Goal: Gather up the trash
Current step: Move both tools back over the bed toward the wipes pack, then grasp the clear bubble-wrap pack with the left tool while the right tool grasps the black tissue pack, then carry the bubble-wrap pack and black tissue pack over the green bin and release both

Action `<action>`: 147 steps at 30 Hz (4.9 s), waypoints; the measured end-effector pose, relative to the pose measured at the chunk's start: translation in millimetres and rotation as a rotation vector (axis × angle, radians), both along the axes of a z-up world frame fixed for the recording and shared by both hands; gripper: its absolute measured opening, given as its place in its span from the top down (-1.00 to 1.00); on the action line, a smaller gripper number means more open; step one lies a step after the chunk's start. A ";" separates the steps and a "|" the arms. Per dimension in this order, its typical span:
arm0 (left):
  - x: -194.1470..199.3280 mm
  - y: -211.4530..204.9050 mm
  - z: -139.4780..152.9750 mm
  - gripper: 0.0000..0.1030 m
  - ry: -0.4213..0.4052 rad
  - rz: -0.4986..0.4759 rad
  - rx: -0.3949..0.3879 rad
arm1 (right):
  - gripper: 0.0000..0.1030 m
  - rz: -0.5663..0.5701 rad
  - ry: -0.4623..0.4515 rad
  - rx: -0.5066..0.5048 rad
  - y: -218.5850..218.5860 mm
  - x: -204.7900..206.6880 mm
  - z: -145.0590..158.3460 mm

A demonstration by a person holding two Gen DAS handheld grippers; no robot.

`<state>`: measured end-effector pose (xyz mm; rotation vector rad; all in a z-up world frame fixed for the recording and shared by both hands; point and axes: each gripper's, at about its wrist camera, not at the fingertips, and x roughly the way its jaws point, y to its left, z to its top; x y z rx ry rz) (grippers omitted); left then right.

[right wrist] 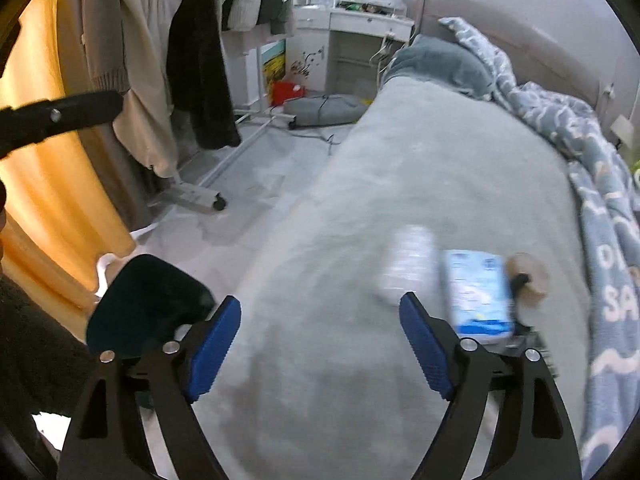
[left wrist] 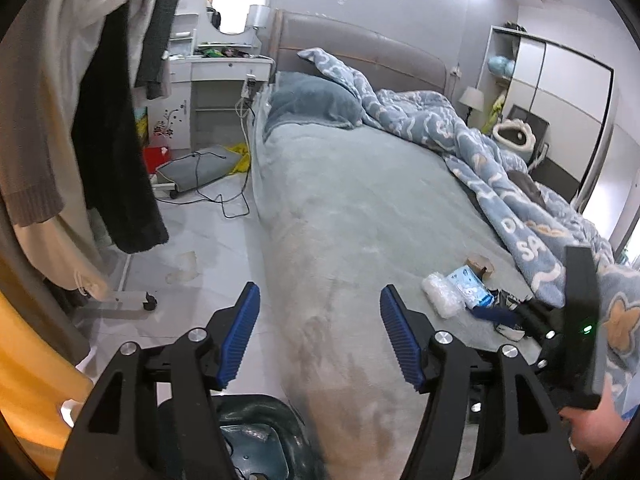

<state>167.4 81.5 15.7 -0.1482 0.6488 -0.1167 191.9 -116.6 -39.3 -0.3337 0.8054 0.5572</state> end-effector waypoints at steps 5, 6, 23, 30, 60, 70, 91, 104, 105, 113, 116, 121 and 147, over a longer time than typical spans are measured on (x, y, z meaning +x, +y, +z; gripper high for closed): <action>14.2 -24.3 -11.8 -0.42 0.033 -0.032 0.019 | -0.76 -0.009 -0.045 0.000 -35.0 8.6 8.5; 17.2 -29.2 -14.4 -0.44 0.040 -0.037 0.021 | -0.77 -0.015 -0.052 0.005 -45.3 10.2 9.8; 75.5 -96.3 -62.1 -0.50 0.217 -0.112 -0.084 | -0.92 0.007 -0.040 0.045 -144.4 29.5 9.1; 89.0 -118.1 -69.1 -0.50 0.231 -0.150 -0.080 | -0.92 0.040 0.007 0.021 -148.3 30.2 -3.6; 107.1 -145.5 -83.1 0.30 0.269 -0.177 -0.045 | -0.92 0.068 0.069 -0.044 -148.3 39.9 -22.8; 99.2 -127.5 -71.1 0.30 0.241 -0.168 -0.035 | -0.92 0.015 0.084 -0.111 -136.2 50.1 -32.0; 74.9 -86.4 -55.2 0.30 0.206 -0.152 -0.032 | -0.48 -0.142 0.067 0.005 -136.4 45.5 -3.8; 44.1 -38.3 -66.1 0.30 0.250 -0.115 0.030 | -0.48 -0.230 0.054 0.288 -117.4 40.4 35.9; 42.4 -33.4 -67.8 0.30 0.257 -0.110 0.033 | -0.48 -0.233 0.051 0.291 -112.1 39.4 37.8; 24.4 2.7 -84.4 0.30 0.326 -0.072 0.011 | -0.48 -0.239 0.056 0.294 -72.2 28.3 40.2; 17.7 12.6 -93.0 0.30 0.352 -0.061 0.012 | -0.48 -0.215 0.057 0.288 -51.6 23.0 42.0; 8.1 23.3 -104.4 0.30 0.392 -0.056 0.012 | -0.48 -0.181 0.083 0.311 -21.9 11.0 40.0; -40.0 96.9 -197.5 0.30 0.700 0.014 -0.003 | -0.49 0.054 0.167 0.271 102.5 -52.7 32.5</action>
